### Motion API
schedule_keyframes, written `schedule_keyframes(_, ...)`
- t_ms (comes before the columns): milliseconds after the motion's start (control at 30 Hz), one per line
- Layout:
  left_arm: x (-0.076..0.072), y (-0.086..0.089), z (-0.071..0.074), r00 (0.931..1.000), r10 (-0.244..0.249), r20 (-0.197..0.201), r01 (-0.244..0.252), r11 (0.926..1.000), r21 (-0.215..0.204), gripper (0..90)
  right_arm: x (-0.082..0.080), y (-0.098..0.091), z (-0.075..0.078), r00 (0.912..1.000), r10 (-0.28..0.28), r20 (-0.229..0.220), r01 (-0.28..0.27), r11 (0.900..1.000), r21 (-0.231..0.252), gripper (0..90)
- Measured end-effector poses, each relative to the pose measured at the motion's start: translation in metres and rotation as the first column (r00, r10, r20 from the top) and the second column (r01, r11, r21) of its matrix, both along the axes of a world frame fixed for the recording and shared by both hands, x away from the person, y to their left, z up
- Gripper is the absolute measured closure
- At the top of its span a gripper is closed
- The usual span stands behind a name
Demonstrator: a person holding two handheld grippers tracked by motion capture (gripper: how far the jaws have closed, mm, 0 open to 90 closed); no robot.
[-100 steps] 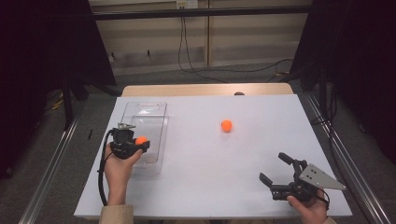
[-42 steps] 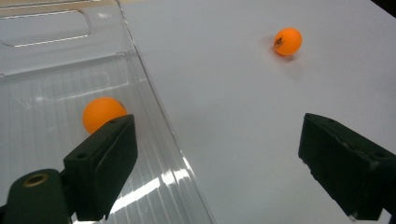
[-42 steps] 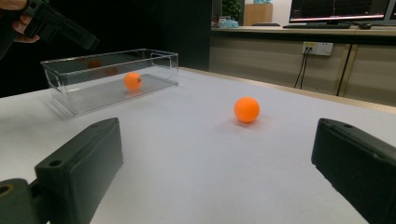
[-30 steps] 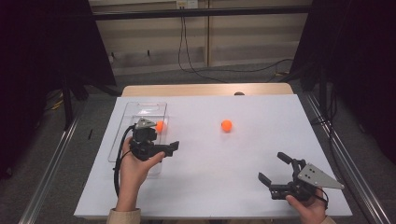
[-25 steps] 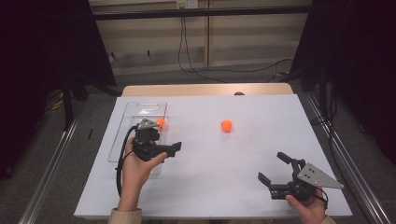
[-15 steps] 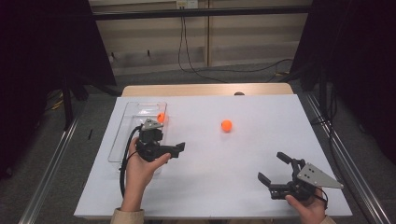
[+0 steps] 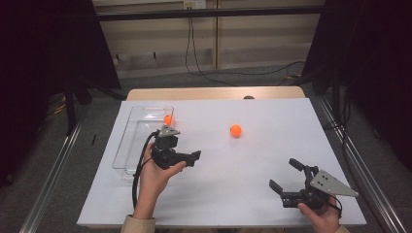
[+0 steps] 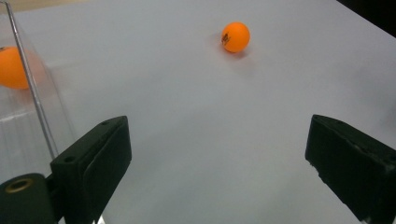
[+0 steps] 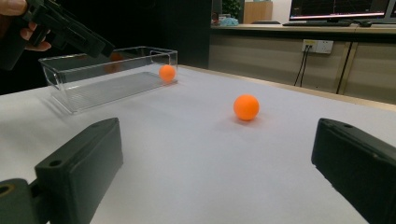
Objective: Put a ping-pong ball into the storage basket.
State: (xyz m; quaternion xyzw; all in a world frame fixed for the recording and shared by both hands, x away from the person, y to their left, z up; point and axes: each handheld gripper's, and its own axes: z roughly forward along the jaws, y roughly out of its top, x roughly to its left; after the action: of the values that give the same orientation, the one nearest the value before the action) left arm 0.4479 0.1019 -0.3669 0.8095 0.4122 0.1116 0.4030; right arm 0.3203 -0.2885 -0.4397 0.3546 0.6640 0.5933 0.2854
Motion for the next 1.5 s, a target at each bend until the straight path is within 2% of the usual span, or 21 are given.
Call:
schedule_keyframes(167, 0.0, -0.005, -0.004, 0.9999, -0.011, -0.009, 0.011, 0.9998, 0.014, 6.3, 0.001, 0.001, 0.0, 1.0, 0.002, 0.003, -0.002, 1.0, 0.001, 1.4)
schedule_keyframes(300, -0.002, -0.007, -0.004, 0.9999, -0.01, 0.013, 0.01, 0.9999, 0.004, 5.9, 0.002, 0.002, 0.0, 1.0, 0.009, -0.002, -0.009, 1.0, -0.003, 1.4)
schedule_keyframes(733, -0.001, -0.017, -0.012, 0.9997, -0.013, 0.021, 0.012, 0.9999, 0.007, 5.7, 0.002, 0.001, 0.0, 1.0, 0.007, -0.001, -0.007, 1.0, 0.005, 1.4)
schedule_keyframes(767, -0.001, -0.016, -0.013, 0.9995, -0.025, 0.017, 0.024, 0.9995, 0.02, 5.7, 0.002, 0.001, 0.0, 1.0, 0.008, -0.001, -0.008, 1.0, 0.006, 1.4)
schedule_keyframes(867, -0.002, -0.02, -0.014, 0.9997, -0.014, 0.022, 0.014, 0.9999, 0.007, 5.7, 0.002, 0.002, 0.0, 1.0, 0.007, -0.002, -0.007, 1.0, 0.003, 1.4)
schedule_keyframes(967, -0.001, -0.021, -0.015, 0.9994, -0.028, 0.018, 0.028, 0.9993, 0.026, 5.7, 0.002, 0.002, 0.0, 1.0, 0.004, 0.001, -0.004, 1.0, 0.008, 1.4)
schedule_keyframes(1000, -0.002, -0.023, -0.017, 0.9997, -0.014, 0.019, 0.014, 0.9999, 0.005, 5.7, 0.002, 0.002, 0.0, 1.0, 0.006, -0.001, -0.006, 1.0, 0.004, 1.4)
schedule_keyframes(1033, -0.001, -0.023, -0.017, 0.9994, -0.031, 0.017, 0.03, 0.9994, 0.018, 5.7, 0.003, 0.002, 0.0, 1.0, 0.005, -0.001, -0.005, 1.0, 0.004, 1.4)
schedule_keyframes(1200, -0.002, -0.028, -0.021, 0.9992, -0.029, 0.026, 0.028, 0.9995, 0.015, 5.4, 0.003, 0.003, 0.001, 1.0, 0.007, 0.0, -0.007, 1.0, 0.003, 1.4)
schedule_keyframes(1300, -0.003, -0.031, -0.021, 0.9982, -0.048, 0.036, 0.047, 0.9985, 0.029, 5.4, 0.003, 0.003, 0.0, 0.9999, 0.012, 0.001, -0.012, 0.9999, -0.004, 1.4)
schedule_keyframes(1367, -0.003, -0.034, -0.023, 0.9984, -0.042, 0.037, 0.041, 0.999, 0.017, 5.4, 0.003, 0.004, 0.0, 0.9999, 0.012, 0.001, -0.012, 0.9999, 0.0, 1.4)
schedule_keyframes(1400, -0.003, -0.034, -0.023, 0.9982, -0.047, 0.038, 0.046, 0.9984, 0.035, 5.4, 0.003, 0.003, 0.001, 0.9999, 0.01, 0.0, -0.01, 0.9999, -0.001, 1.4)
schedule_keyframes(1500, -0.003, -0.037, -0.025, 0.9985, -0.04, 0.037, 0.04, 0.9991, 0.011, 5.3, 0.003, 0.003, 0.001, 1.0, 0.007, 0.001, -0.007, 1.0, 0.003, 1.4)
